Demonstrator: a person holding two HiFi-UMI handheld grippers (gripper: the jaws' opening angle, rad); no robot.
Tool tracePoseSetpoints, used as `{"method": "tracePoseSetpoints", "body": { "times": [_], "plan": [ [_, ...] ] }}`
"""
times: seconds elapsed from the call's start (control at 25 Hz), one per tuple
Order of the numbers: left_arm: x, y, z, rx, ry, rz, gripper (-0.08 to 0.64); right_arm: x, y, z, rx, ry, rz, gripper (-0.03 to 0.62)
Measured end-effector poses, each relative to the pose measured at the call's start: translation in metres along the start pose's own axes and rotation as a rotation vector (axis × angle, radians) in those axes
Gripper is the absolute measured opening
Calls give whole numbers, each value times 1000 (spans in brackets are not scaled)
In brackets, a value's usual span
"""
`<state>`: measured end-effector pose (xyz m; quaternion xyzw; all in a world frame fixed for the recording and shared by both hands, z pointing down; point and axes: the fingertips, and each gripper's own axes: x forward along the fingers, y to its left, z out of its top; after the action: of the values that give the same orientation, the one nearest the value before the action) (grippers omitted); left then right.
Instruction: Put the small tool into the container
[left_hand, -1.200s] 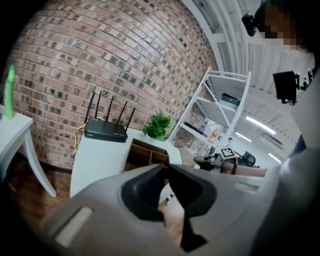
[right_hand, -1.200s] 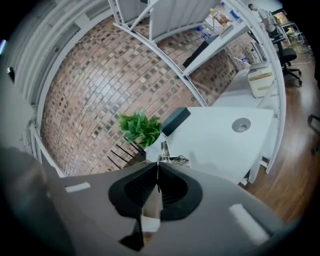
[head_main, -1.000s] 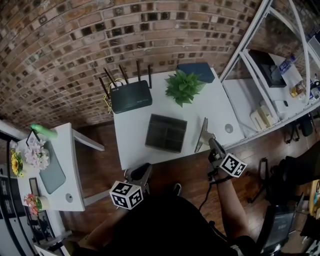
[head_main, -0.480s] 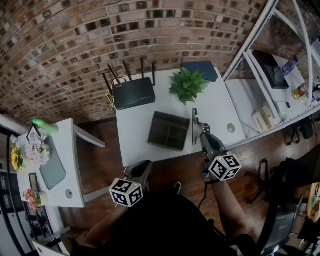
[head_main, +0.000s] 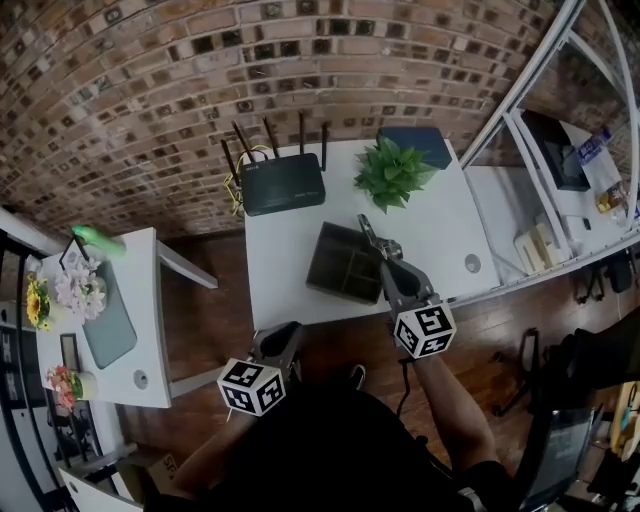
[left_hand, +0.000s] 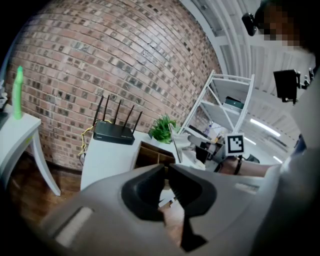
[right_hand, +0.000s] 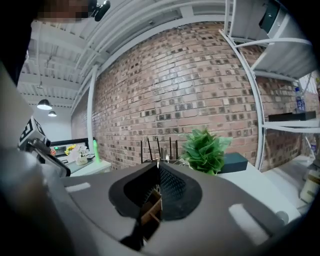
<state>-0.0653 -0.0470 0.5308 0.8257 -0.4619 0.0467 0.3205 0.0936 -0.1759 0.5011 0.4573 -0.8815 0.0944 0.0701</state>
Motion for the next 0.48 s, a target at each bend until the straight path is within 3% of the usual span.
{"method": "tracePoseSetpoints", "body": {
  "times": [0.28, 0.48],
  "plan": [
    [-8, 8, -1, -11, -7, 29, 26, 18, 4, -21, -58, 42, 11, 15],
    [-10, 12, -1, -17, -7, 43, 26, 26, 5, -31, -157, 47, 2, 17]
  ]
}}
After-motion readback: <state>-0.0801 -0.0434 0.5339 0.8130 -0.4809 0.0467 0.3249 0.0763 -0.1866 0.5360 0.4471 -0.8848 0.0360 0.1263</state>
